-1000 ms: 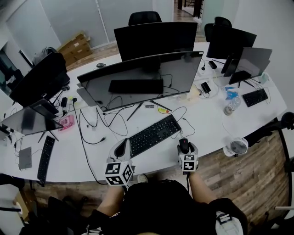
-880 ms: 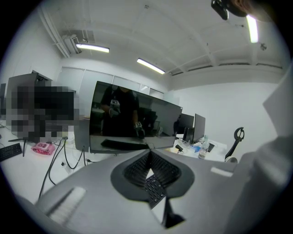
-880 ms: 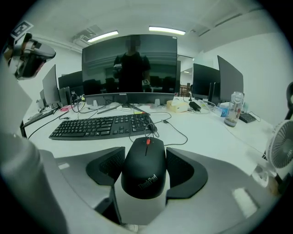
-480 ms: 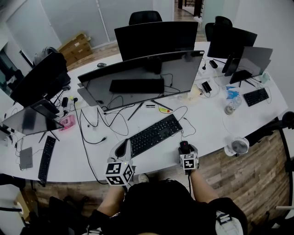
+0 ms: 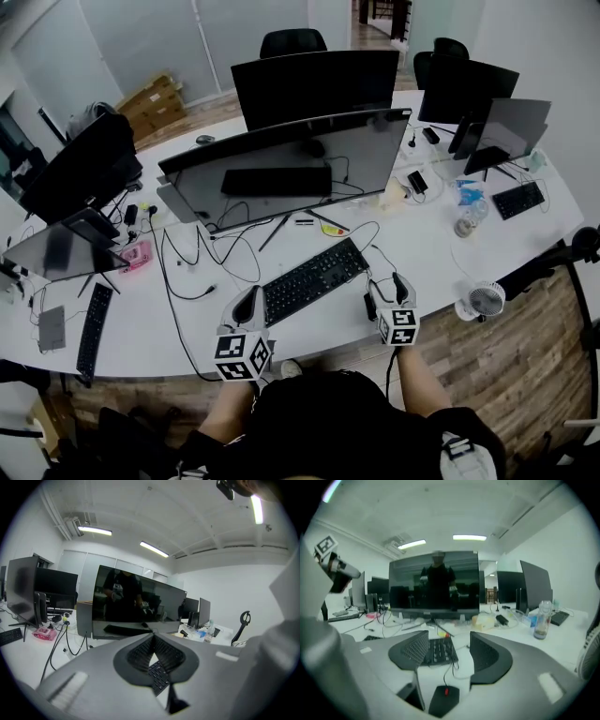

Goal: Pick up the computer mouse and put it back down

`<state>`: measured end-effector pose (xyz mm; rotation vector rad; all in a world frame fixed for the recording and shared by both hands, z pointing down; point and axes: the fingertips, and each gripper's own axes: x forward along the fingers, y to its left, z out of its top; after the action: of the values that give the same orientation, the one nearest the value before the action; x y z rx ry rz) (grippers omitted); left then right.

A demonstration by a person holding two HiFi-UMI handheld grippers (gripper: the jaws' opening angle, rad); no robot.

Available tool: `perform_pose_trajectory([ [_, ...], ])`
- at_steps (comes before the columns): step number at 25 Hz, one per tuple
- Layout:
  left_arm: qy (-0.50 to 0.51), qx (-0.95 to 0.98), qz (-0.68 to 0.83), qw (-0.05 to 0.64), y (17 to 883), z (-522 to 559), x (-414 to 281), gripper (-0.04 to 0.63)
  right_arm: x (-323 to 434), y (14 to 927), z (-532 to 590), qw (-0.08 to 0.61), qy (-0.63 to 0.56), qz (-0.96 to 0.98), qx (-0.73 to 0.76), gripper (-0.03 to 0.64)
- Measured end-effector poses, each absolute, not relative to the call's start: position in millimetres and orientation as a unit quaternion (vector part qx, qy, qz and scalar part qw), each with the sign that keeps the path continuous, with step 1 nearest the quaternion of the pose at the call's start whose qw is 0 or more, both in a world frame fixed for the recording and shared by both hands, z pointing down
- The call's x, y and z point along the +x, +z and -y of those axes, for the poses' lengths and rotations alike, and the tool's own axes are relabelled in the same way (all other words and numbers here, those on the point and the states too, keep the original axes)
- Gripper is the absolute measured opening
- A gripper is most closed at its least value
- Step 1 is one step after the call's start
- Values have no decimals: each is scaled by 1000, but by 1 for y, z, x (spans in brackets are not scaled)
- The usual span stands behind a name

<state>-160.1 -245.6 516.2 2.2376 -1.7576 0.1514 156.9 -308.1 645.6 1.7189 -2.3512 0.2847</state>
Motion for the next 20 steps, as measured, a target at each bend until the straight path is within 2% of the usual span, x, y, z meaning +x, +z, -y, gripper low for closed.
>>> perform_pose_trajectory([
  [1, 49, 775, 614, 142, 514, 246, -161, 54, 156, 616, 311, 81, 75, 801, 588, 252],
  [4, 37, 773, 620, 134, 507, 248, -161, 54, 158, 533, 313, 26, 11, 790, 613, -2],
  [9, 25, 774, 619, 132, 501, 250, -161, 54, 154, 464, 306, -9, -29, 782, 622, -3],
  [20, 18, 777, 613, 145, 504, 247, -165, 54, 139, 456, 293, -19, -26, 790, 612, -3],
])
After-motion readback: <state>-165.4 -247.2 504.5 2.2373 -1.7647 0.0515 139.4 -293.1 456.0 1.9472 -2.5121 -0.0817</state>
